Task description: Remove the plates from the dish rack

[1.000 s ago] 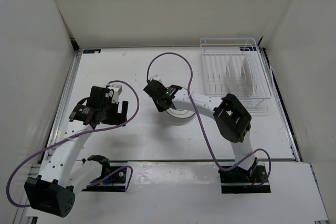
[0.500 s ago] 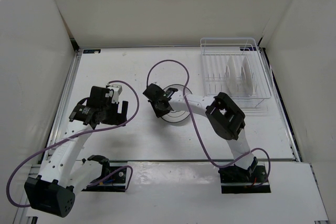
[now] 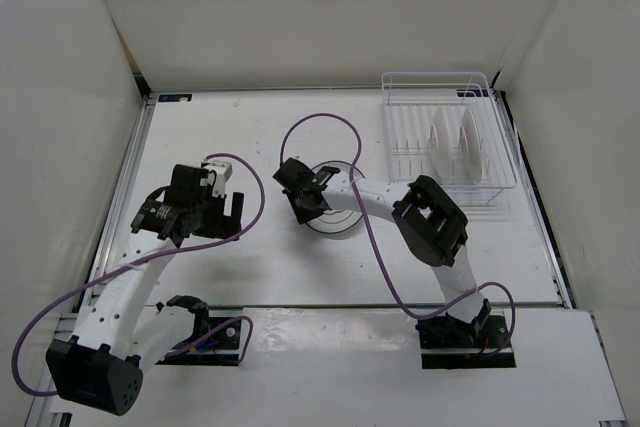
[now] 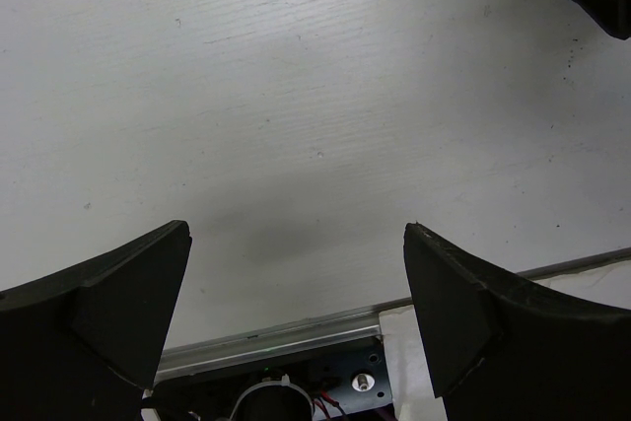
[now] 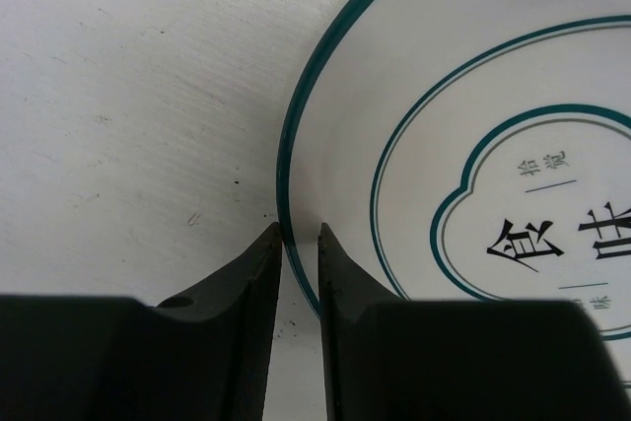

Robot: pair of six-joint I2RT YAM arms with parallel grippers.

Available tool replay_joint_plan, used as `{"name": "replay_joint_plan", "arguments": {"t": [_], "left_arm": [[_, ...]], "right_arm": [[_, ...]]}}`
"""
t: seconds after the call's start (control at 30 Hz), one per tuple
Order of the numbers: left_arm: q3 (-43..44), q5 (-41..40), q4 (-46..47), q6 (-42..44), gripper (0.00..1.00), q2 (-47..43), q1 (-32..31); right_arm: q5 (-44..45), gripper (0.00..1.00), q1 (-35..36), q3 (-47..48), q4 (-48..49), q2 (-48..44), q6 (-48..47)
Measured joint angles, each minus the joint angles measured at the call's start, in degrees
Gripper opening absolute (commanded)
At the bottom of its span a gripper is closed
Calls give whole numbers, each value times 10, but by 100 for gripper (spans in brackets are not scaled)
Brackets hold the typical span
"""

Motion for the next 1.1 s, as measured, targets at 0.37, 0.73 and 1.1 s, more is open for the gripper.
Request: {"name": "replay_joint_plan", "arguments": {"t": [0.37,0.73,1.1], "left_arm": [[0,0,0,0,100,-2,0],[0,0,0,0,100,-2,0],[0,-5,0,0,100,-3,0]], "right_arm": [[11,28,0,8,-27,-12,-6],[28,28,0,22,-65,-21,-24],[178,90,-3,50,-90,-184,-96]]}}
